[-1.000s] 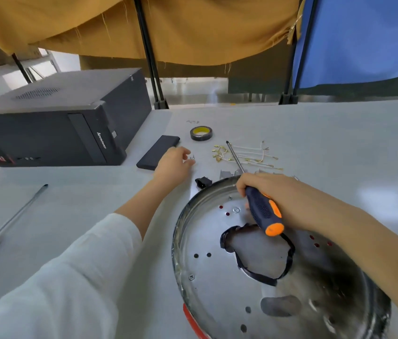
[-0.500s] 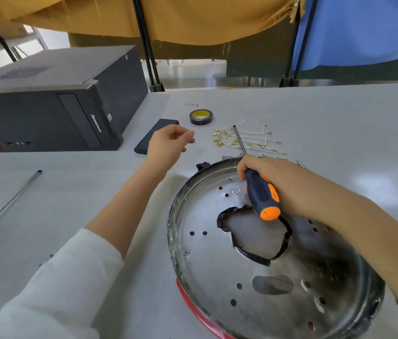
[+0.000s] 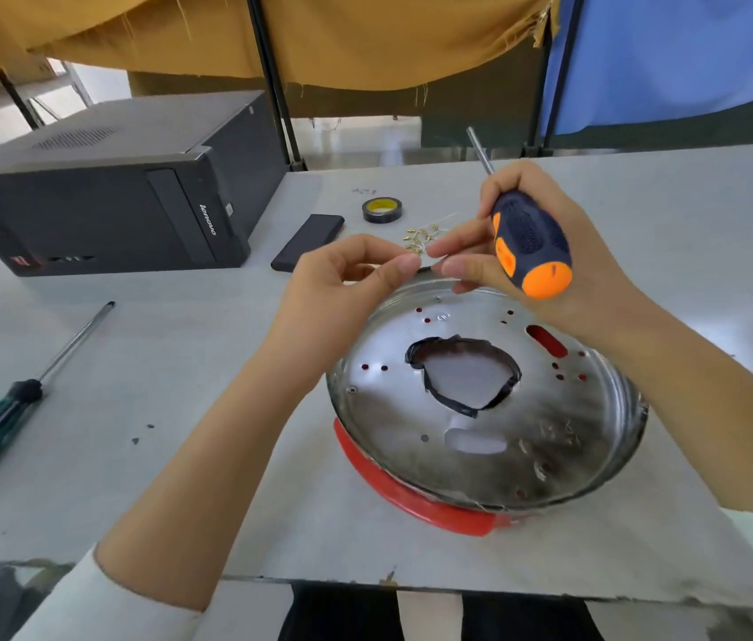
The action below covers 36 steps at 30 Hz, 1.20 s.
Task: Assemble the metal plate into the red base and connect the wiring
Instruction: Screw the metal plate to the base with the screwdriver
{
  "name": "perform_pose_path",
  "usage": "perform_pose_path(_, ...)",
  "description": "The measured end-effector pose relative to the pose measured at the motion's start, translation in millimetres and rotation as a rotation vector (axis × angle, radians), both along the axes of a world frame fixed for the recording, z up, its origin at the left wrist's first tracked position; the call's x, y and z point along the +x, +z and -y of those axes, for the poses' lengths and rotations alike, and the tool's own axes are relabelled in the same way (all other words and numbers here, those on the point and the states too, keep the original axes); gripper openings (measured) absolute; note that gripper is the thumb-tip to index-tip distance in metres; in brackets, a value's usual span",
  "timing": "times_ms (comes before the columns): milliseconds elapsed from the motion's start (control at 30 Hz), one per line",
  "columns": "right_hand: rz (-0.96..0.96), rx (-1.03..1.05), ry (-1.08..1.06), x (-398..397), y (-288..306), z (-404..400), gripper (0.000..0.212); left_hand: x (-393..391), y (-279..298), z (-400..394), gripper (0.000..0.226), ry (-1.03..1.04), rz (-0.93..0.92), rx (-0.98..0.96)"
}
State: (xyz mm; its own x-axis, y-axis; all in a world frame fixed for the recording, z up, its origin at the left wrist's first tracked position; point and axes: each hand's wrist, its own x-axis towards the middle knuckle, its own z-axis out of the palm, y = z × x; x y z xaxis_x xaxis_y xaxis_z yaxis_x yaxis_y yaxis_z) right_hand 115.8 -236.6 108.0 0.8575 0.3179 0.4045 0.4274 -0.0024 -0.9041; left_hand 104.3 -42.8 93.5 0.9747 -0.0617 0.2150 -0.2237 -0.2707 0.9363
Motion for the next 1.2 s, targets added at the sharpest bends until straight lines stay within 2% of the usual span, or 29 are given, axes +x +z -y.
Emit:
perform_pose_path(167, -0.010, 0.054, 0.033, -12.8, 5.0, -7.0, 0.028, -8.9, 0.4, 7.8, 0.021, 0.007, -0.040, -0.067)
perform_pose_path(267, -0.005, 0.083, 0.003, -16.9, 3.9, -10.1, 0.027, -12.0, 2.2, 9.3, 0.020, 0.001, -0.065, -0.108)
perform_pose_path(400, -0.062, 0.120, -0.090, -18.4, 0.8, -11.3, 0.014, -13.5, 4.5, 11.0, 0.020, -0.003, -0.083, -0.106)
perform_pose_path(567, 0.151, 0.042, -0.059, -24.2, 7.0, -14.6, 0.036, -16.9, 4.6, 12.3, 0.022, -0.009, -0.109, -0.090)
perform_pose_path(867, 0.134, 0.056, -0.067, -24.0, 2.0, -16.6, 0.036, -18.1, 2.4, 12.8, 0.027, 0.002, -0.132, -0.062)
perform_pose_path(967, 0.081, 0.112, -0.042, -24.4, 0.3, -17.4, 0.034, -20.4, 1.1, 13.7, 0.025, 0.009, -0.093, -0.053)
perform_pose_path(1100, 0.203, -0.036, -0.112, -24.5, -6.2, -17.6, 0.040, -22.5, -4.6, 13.0, 0.028, 0.014, -0.022, 0.035)
perform_pose_path(1200, 0.215, -0.116, -0.120, -20.9, -12.1, -13.8, 0.040, -22.0, -11.9, 9.0, 0.011, 0.102, 0.073, 0.096)
